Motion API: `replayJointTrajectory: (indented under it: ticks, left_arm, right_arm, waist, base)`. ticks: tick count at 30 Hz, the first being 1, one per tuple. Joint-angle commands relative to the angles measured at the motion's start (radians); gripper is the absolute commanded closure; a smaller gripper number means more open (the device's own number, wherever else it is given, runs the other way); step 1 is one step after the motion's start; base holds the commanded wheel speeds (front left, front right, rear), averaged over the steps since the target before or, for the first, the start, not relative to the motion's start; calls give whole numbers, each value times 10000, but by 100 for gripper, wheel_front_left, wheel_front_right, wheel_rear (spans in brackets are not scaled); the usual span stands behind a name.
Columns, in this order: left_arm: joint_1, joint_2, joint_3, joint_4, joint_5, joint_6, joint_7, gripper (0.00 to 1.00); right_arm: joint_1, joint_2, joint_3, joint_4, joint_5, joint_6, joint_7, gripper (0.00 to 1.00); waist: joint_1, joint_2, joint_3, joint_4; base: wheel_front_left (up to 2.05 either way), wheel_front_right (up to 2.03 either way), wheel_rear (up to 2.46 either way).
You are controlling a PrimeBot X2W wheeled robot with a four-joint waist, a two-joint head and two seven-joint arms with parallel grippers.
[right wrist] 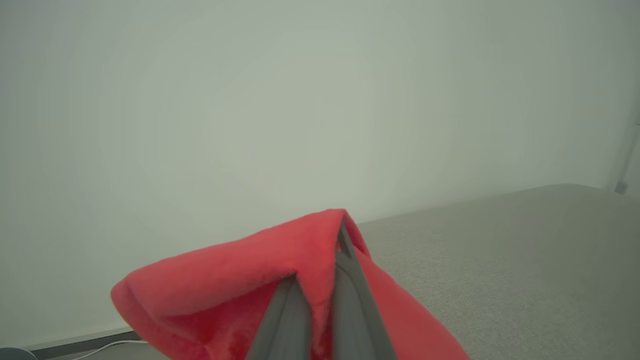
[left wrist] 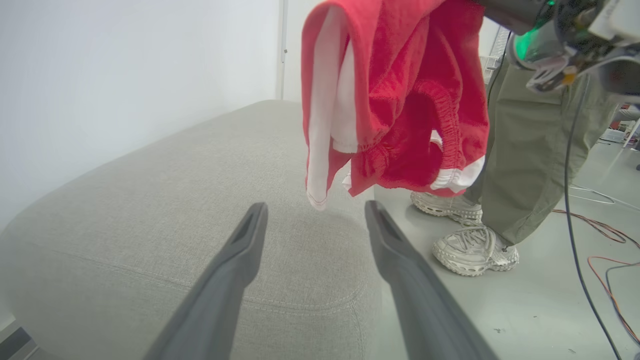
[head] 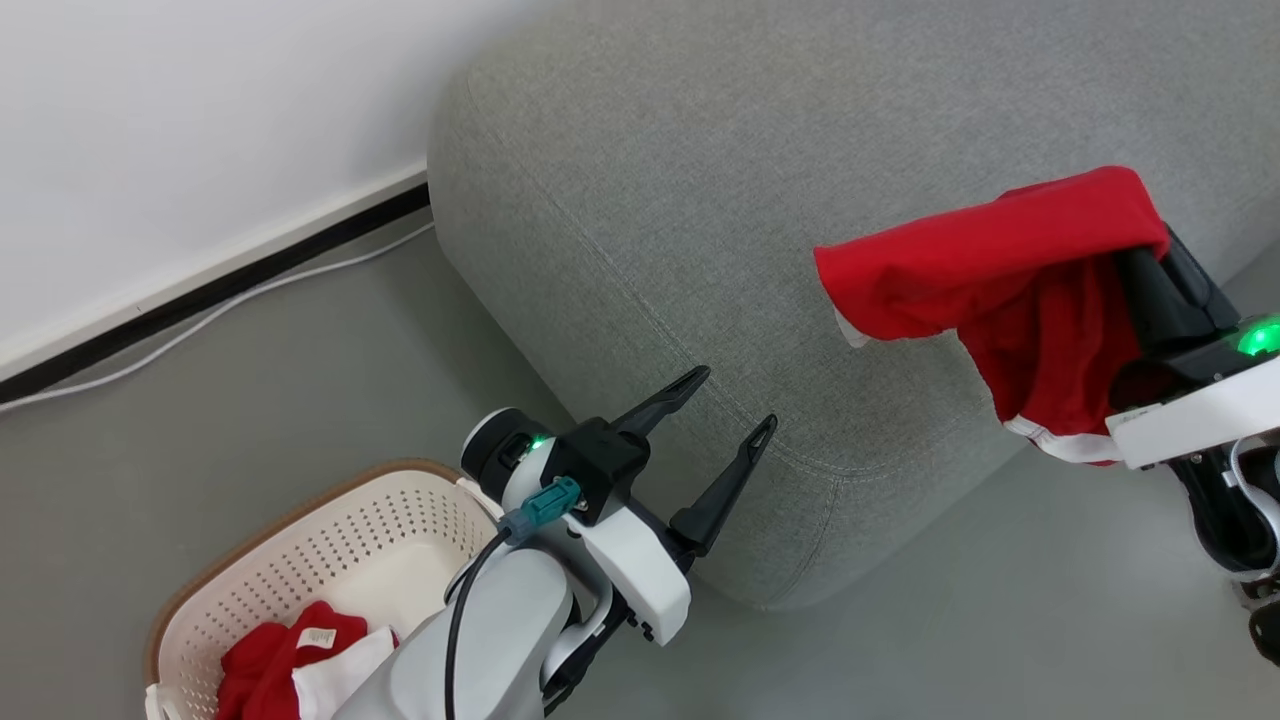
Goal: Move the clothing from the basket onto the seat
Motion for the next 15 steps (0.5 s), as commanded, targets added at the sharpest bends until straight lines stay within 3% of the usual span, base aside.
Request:
replayJointTrajectory:
  ticks: [1,10,15]
  left_arm:
    - [-559,15,187,-277,91,78,-59,0]
    - [-1394,15,-331,-646,681,624,-59,0]
    - [-2207,15,-1245,-922,787,1011,-59,0]
  right_arm:
    - [-173,-316,-126,-130,-88,31,-59,100]
    - [-1775,-682,-790,893,-393,31,-59,100]
    - [-2903,-1375,-1663,1825,-641,31,-59,100]
  waist:
    - [0,-1,374,-32]
    - [0,-1,1834,127]
    - [0,-1,2935,844]
  base:
    - [0,0,0]
    - [0,0,0]
    - [0,0,0]
